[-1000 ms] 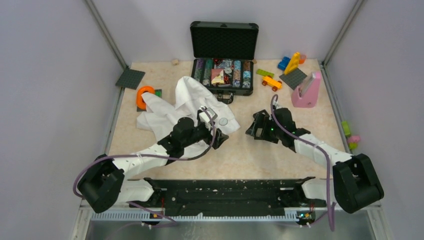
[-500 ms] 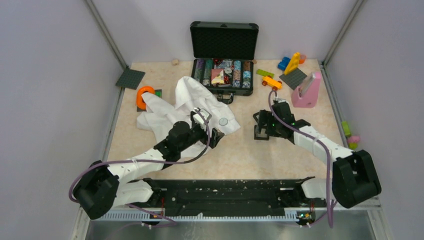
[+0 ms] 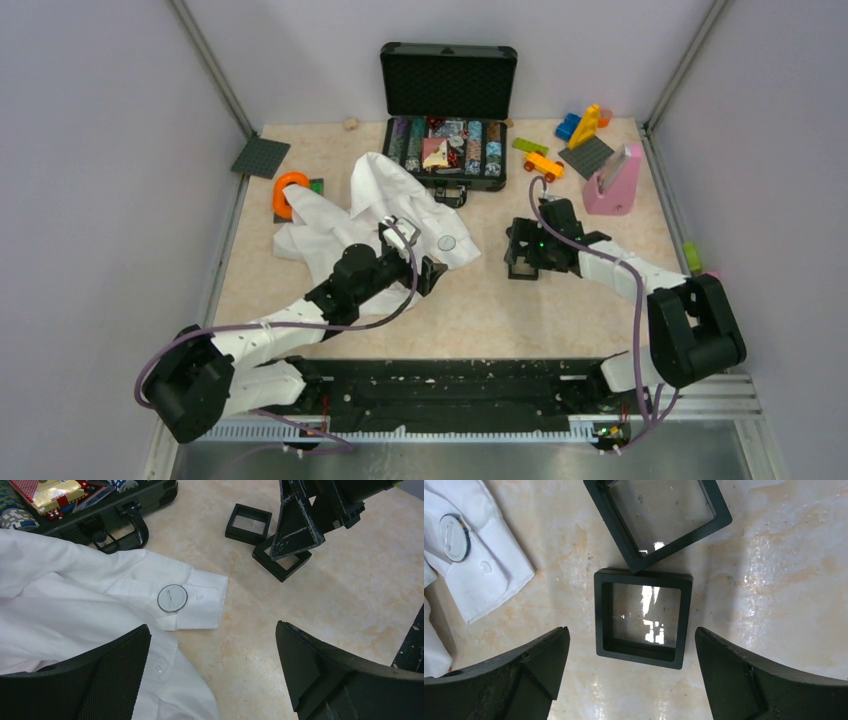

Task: Remove the brooch from the garment
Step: Pick up the brooch box from the center of the board.

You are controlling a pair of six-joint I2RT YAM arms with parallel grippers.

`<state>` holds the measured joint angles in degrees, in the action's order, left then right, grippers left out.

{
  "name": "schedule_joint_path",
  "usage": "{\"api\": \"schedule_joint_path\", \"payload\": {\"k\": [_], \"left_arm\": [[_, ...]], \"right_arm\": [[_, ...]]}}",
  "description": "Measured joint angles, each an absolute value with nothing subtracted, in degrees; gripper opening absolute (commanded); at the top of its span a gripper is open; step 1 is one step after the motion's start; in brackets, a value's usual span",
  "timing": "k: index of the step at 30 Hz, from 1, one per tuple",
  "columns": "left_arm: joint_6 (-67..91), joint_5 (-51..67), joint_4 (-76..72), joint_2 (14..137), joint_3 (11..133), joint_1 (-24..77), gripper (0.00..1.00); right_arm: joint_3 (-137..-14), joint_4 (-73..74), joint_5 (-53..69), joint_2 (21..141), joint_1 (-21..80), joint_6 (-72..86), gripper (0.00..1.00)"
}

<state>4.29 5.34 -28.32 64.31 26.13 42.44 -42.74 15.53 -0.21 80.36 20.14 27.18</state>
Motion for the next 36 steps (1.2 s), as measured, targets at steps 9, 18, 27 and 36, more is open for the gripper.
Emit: {"api": "schedule_joint_path", "payload": {"k": [9,18,27,36], "left_arm": [[4.25,6.13,-28.29,64.34,26.13,42.44,0.99],[4.25,6.17,-28.29,64.4,26.13,42.44,0.99],[4.29,6.17,-28.29,64.4,26.13,42.44,0.99],[4.29,6.17,-28.29,64.4,26.13,42.44,0.99]], "right_arm": [[-44.4,15.05,0.1,83.44,20.14,26.7,0.94],[-47.07,16.43,-3.4,84.62,22.15,26.57,0.84],[-48.49,16.75,-6.24,86.52,23.75,26.55,0.88],[-50.35,18.57,-9.89,88.25,25.69,26.3,0.91]]}}
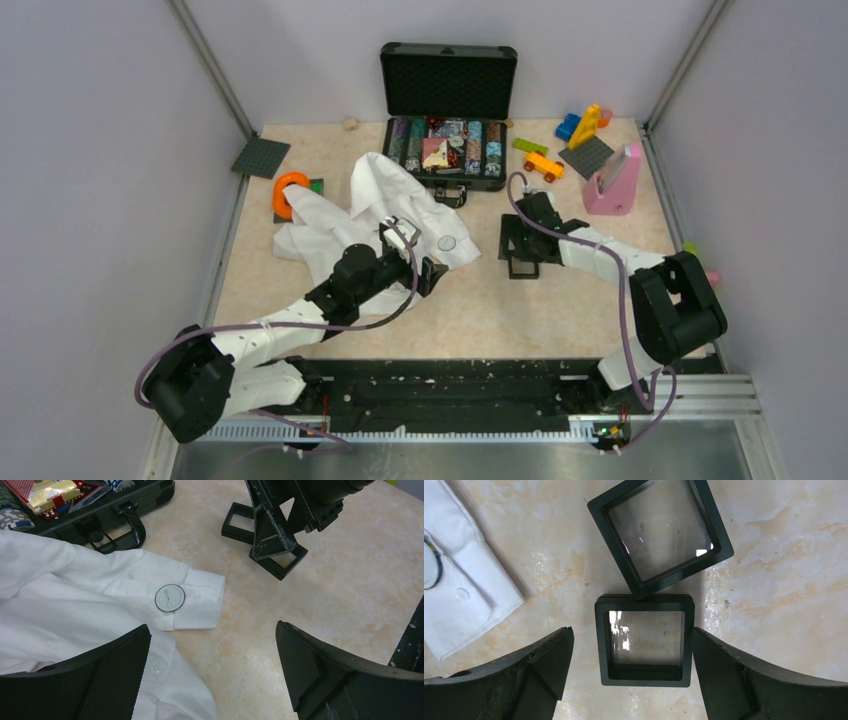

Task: Remove the brooch from the garment
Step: Pick up the brooch box from the center of the board.

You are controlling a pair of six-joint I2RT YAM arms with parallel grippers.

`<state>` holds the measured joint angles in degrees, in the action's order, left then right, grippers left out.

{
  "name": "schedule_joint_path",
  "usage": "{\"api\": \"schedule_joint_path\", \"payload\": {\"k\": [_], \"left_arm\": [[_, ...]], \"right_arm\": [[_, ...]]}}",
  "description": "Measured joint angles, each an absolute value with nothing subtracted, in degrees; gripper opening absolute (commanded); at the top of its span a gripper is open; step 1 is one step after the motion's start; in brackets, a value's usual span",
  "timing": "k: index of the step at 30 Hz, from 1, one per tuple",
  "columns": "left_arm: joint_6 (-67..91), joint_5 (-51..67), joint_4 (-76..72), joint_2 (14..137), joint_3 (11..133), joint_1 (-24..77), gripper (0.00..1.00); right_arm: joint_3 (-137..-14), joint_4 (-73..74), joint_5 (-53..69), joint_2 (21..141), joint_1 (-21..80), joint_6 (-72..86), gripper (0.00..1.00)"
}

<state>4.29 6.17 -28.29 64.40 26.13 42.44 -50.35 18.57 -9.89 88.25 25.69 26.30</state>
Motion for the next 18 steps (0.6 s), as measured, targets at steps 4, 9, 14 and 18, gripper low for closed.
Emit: {"api": "schedule_joint_path", "payload": {"k": [4,9,14,18], "left_arm": [[4.32,6.17,-28.29,64.4,26.13,42.44,0.99],[4.32,6.37,-28.29,64.4,26.13,42.44,0.99],[4.32,6.42,-28.29,64.4,26.13,42.44,0.99],[4.32,6.59,-28.29,64.4,26.13,42.44,0.99]], "right_arm": [[-50.39,19.42,-11.2,88.27,26.0,26.0,0.92],[-50.39,19.86,-11.68,88.25,26.04,25.76,0.92],[-50.41,21.06,-12.16,87.77,26.09,25.54,0.92],[-50.41,22.09,-12.88,87.11,26.09,25.63,0.93]]}}
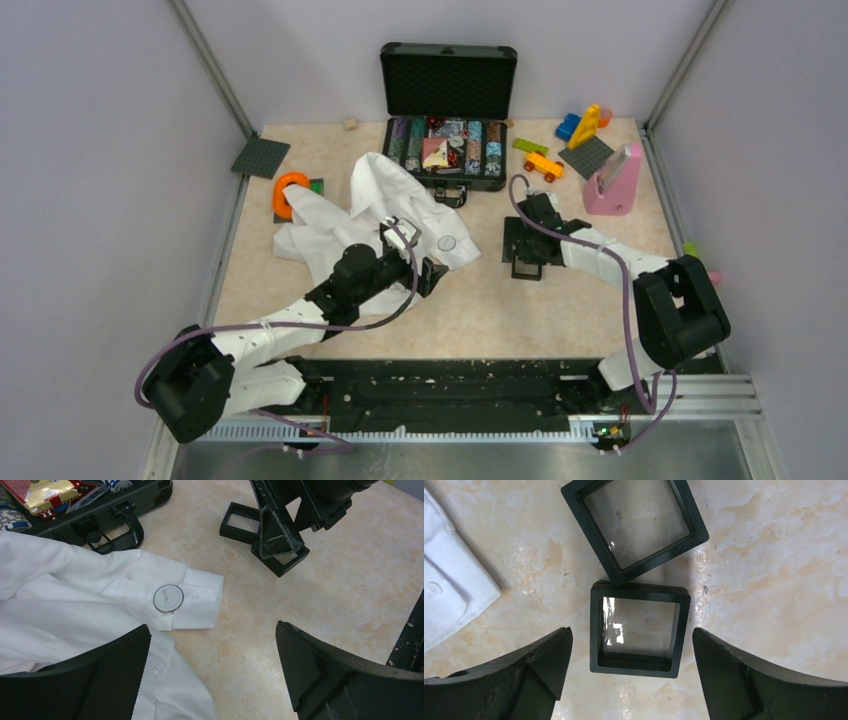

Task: Remove the brooch from the garment
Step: Pick up the brooch box from the center of the board.

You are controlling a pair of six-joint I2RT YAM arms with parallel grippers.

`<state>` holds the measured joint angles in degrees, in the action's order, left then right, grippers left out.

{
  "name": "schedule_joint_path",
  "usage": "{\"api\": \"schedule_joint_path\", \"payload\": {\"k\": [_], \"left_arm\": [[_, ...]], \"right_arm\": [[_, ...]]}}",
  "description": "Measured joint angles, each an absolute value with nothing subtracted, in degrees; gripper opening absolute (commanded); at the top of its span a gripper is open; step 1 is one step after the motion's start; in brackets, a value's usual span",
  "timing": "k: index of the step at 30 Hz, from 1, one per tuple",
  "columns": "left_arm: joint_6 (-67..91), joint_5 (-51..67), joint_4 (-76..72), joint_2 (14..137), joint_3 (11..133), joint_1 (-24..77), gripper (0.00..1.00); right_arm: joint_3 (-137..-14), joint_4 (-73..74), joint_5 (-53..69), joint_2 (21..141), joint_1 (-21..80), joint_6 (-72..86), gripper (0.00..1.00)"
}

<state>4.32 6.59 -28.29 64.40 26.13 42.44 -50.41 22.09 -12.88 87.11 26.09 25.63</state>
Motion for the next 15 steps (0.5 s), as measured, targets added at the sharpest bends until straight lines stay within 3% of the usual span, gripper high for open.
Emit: {"api": "schedule_joint_path", "payload": {"k": [15], "left_arm": [[4.32,6.59,-28.29,64.4,26.13,42.44,0.99]], "right_arm": [[-50.06,22.15,-13.61,85.97,26.09,27.7,0.9]]}}
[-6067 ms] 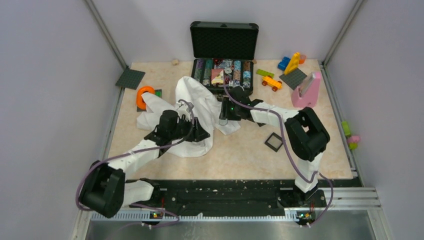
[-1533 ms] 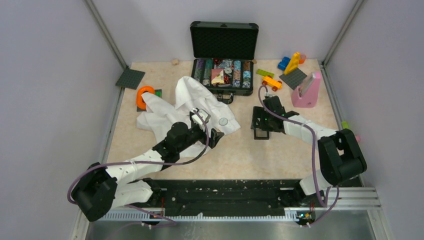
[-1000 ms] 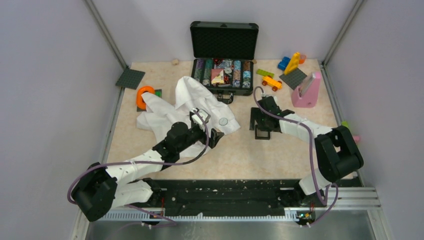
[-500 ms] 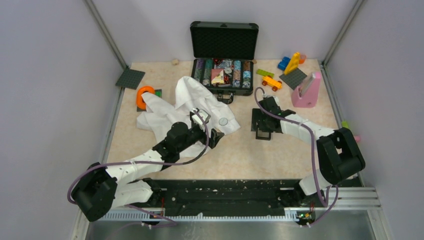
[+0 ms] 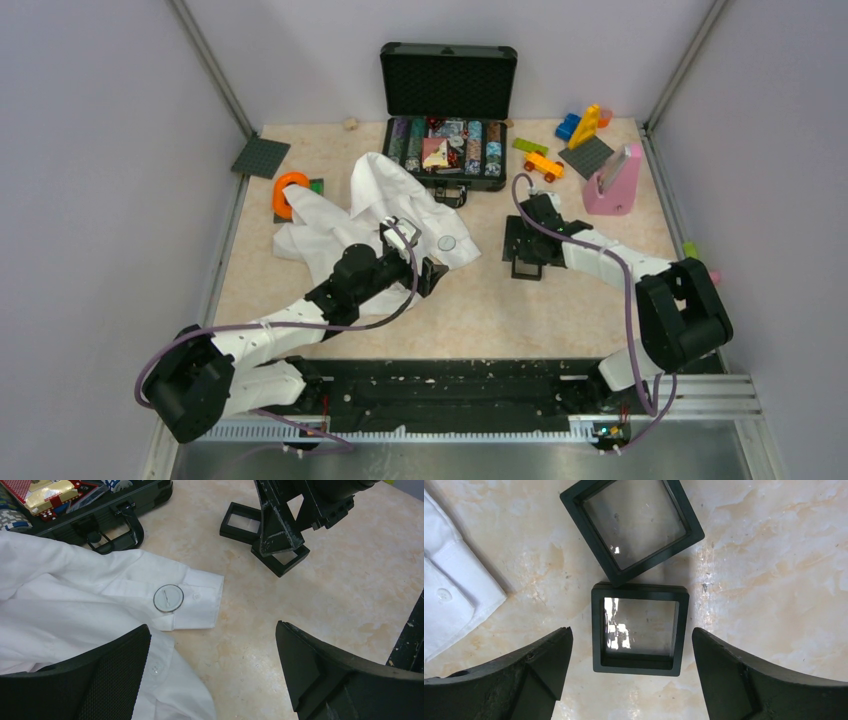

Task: Remove the brooch from the garment
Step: Pick up the brooch box from the center of the board.

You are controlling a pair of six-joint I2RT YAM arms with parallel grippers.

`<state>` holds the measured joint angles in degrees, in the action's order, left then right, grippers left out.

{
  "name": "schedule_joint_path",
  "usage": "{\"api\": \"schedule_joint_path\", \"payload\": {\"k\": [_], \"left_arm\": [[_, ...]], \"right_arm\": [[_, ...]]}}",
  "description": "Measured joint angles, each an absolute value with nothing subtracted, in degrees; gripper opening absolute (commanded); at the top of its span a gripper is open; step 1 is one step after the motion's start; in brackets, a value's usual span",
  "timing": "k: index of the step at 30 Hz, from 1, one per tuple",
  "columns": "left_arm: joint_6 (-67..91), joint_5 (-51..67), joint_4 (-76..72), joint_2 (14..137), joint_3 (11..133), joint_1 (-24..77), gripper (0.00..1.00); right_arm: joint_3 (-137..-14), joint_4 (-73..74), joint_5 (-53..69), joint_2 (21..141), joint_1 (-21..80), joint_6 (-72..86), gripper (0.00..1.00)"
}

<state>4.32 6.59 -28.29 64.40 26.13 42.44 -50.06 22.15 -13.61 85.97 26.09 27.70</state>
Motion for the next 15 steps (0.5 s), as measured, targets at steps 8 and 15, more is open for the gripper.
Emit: {"api": "schedule_joint_path", "payload": {"k": [8,15], "left_arm": [[4.32,6.55,-28.29,64.4,26.13,42.44,0.99],[4.32,6.57,-28.29,64.4,26.13,42.44,0.99]], "right_arm": [[-49.15,21.87,-13.72,86.11,26.09,28.6,0.85],[-49.12,21.63,-13.87,87.13,26.09,28.73,0.83]]}}
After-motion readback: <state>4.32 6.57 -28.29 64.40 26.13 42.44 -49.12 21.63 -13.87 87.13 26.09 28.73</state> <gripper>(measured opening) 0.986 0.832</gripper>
